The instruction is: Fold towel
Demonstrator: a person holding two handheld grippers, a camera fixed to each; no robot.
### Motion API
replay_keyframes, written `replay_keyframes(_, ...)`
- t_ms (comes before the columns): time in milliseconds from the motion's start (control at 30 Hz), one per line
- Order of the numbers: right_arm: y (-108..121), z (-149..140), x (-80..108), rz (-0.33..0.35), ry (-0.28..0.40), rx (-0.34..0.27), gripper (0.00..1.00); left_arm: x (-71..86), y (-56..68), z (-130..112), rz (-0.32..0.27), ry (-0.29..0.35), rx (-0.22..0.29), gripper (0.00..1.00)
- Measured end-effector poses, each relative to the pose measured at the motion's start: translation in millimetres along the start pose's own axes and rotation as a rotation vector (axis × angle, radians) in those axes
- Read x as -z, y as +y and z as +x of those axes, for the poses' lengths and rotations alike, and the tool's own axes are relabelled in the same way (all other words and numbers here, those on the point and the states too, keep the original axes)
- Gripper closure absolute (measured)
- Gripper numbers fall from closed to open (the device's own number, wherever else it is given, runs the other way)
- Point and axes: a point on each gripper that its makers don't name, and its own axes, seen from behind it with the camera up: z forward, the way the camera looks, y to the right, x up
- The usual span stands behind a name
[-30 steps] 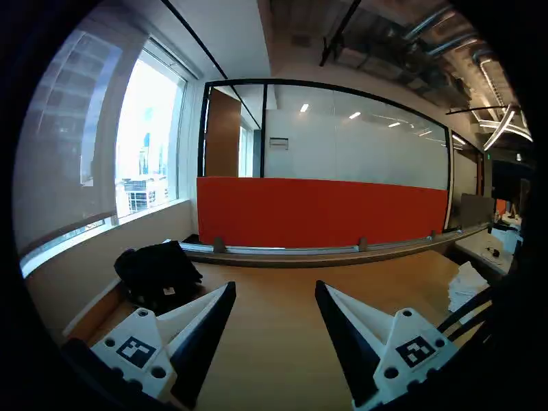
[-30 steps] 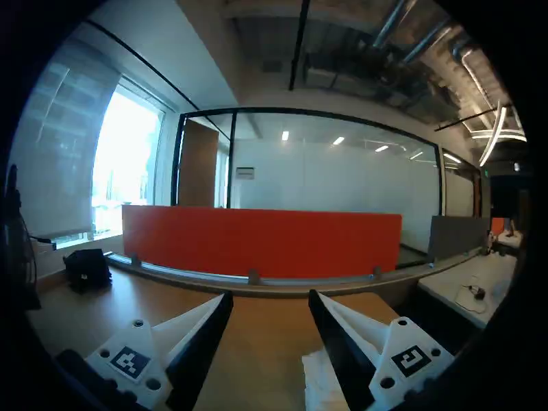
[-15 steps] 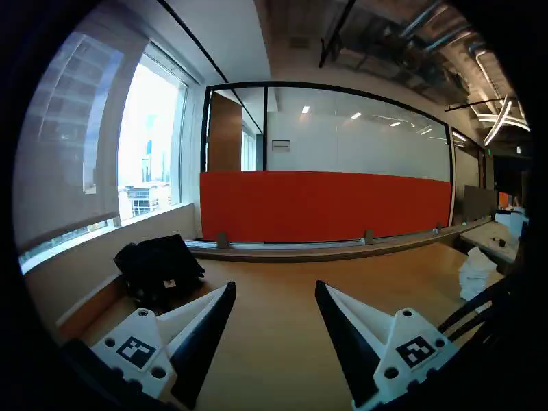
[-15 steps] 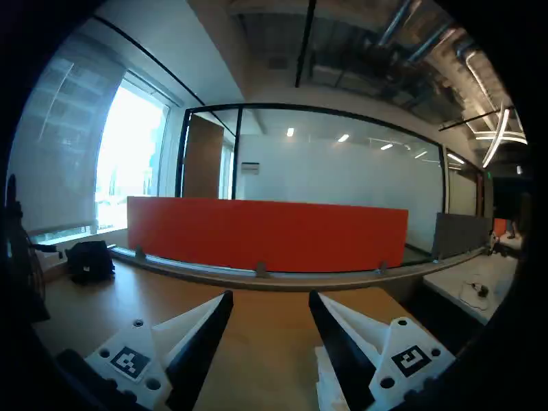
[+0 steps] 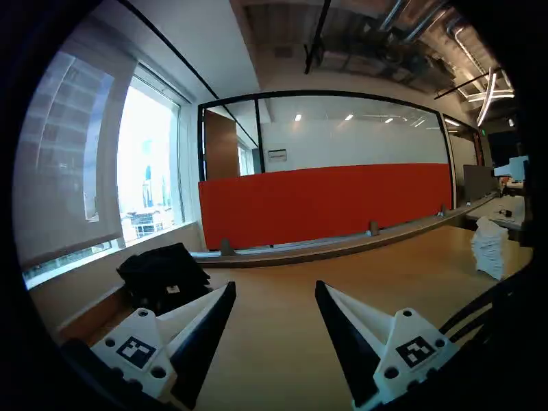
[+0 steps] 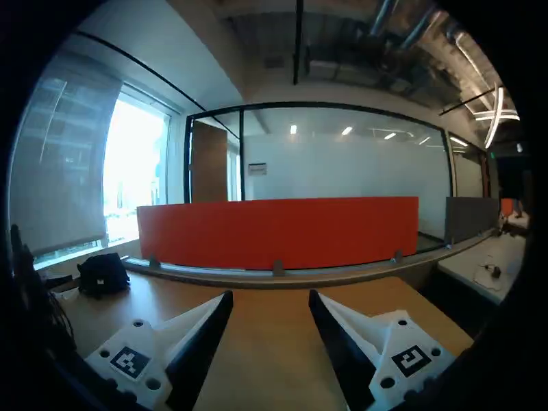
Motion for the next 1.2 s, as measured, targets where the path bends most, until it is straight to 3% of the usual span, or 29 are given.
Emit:
replay_keyframes(600,-10.2,-29.1,-14.2,0.018,-0.014,0.012,0.15,-8.9,2.4,-48.4,0.047,0.032,0.075,0.15)
replay_keyframes(867,-12.0,-27.6,-20.5,0.029,-0.006,0.023,0.15,-10.2,1.9,-68.0,0.062,0.032,0.107,0.15)
replay_keyframes(1200,-17.5,-39.7,-27.0,0.055,-0.017,0.018,0.15,-10.9,1.9,-76.0,0.064,0.031,0.096,0.15)
